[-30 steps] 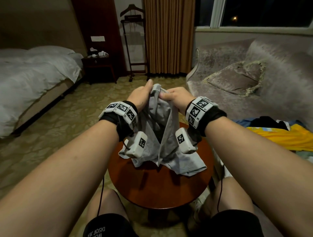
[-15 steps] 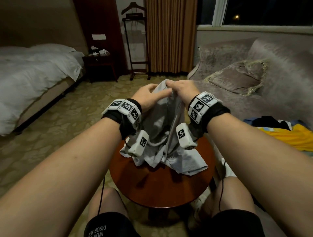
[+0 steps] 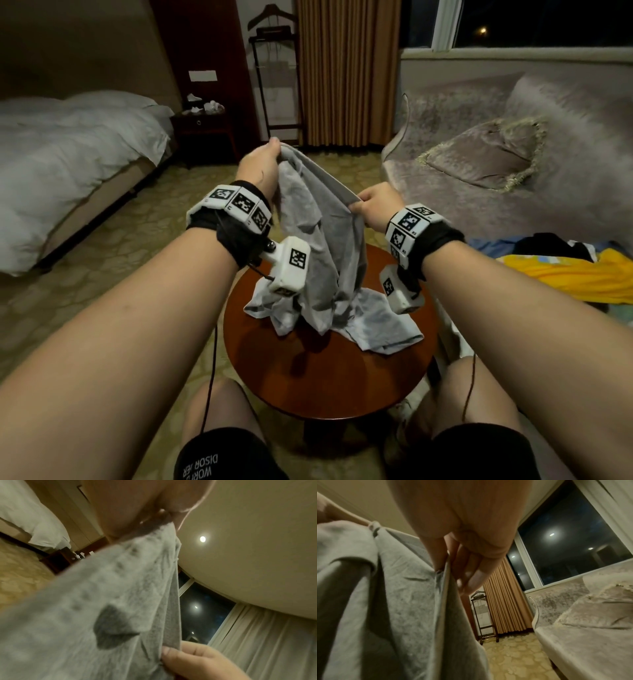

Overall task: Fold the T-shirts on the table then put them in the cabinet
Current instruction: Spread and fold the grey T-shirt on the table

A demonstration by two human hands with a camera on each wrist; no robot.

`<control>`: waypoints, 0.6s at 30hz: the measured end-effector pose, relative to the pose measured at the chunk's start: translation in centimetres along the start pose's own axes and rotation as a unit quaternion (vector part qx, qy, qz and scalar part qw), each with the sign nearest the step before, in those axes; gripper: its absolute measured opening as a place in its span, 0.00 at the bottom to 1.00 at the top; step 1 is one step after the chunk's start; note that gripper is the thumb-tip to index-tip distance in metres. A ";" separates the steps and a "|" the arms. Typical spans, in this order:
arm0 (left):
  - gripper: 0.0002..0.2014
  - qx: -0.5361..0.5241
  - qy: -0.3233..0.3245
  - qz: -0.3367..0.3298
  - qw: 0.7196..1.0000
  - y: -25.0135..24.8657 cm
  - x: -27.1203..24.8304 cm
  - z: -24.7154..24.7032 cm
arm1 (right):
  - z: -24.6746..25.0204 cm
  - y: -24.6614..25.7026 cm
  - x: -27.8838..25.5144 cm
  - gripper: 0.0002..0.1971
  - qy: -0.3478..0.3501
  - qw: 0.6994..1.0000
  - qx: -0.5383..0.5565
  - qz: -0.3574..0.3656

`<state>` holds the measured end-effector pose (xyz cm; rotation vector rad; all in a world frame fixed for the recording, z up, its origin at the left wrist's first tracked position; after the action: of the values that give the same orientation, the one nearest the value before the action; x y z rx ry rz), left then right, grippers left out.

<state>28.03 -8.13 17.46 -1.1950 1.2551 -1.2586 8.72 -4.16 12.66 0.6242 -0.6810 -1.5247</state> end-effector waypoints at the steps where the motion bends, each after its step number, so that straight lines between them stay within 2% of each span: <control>1: 0.16 0.043 -0.008 0.002 0.999 -0.1 0.0 0.2 | 0.1 0.0 0.0 0.08 0.002 0.999 0.032 0.001; 2: 0.18 0.110 0.004 -0.012 0.994 -0.1 -0.2 0.2 | 0.2 0.1 0.0 0.08 0.001 0.998 0.062 0.005; 4: 0.21 0.243 0.062 -0.055 0.966 -0.2 -1.1 -0.6 | 0.5 0.9 -0.2 0.13 0.008 0.994 0.103 0.024; 6: 0.27 0.285 0.138 -0.045 0.947 -0.1 -2.4 -1.6 | 0.7 1.8 -0.1 0.15 0.025 0.991 0.124 0.051; 8: 0.23 0.352 0.209 -0.021 0.912 0.1 -3.0 -2.5 | 0.7 2.4 0.1 0.14 0.034 0.989 0.128 0.072; 10: 0.19 0.385 0.227 -0.008 0.895 0.2 -3.1 -2.6 | 0.8 2.4 0.0 0.14 0.024 0.992 0.099 0.078; 13: 0.19 0.334 0.200 0.001 0.921 0.8 -2.5 -2.4 | 0.9 1.7 -0.3 0.12 -0.017 0.995 0.065 0.081; 16: 0.19 0.243 0.188 0.001 0.952 1.3 -2.0 -2.4 | 0.3 1.4 -0.7 0.07 -0.016 0.988 0.124 0.089; 18: 0.22 0.206 0.154 -0.007 0.966 1.2 -1.5 -2.4 | -0.4 1.0 -0.9 0.07 0.008 0.981 0.179 0.074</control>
<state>25.76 -6.52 16.24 -0.7276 1.1253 -1.6656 9.79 -3.33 13.13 0.8350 -0.9801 -1.2675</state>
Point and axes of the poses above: each hand's wrist, its own x-axis towards the middle knuckle, its own z-axis out of the back of the hand, y = z × x, the point moved 1 cm from there along x, towards the middle knuckle, and after that the axes turned 8 degrees about y, right-handed, at the moved point
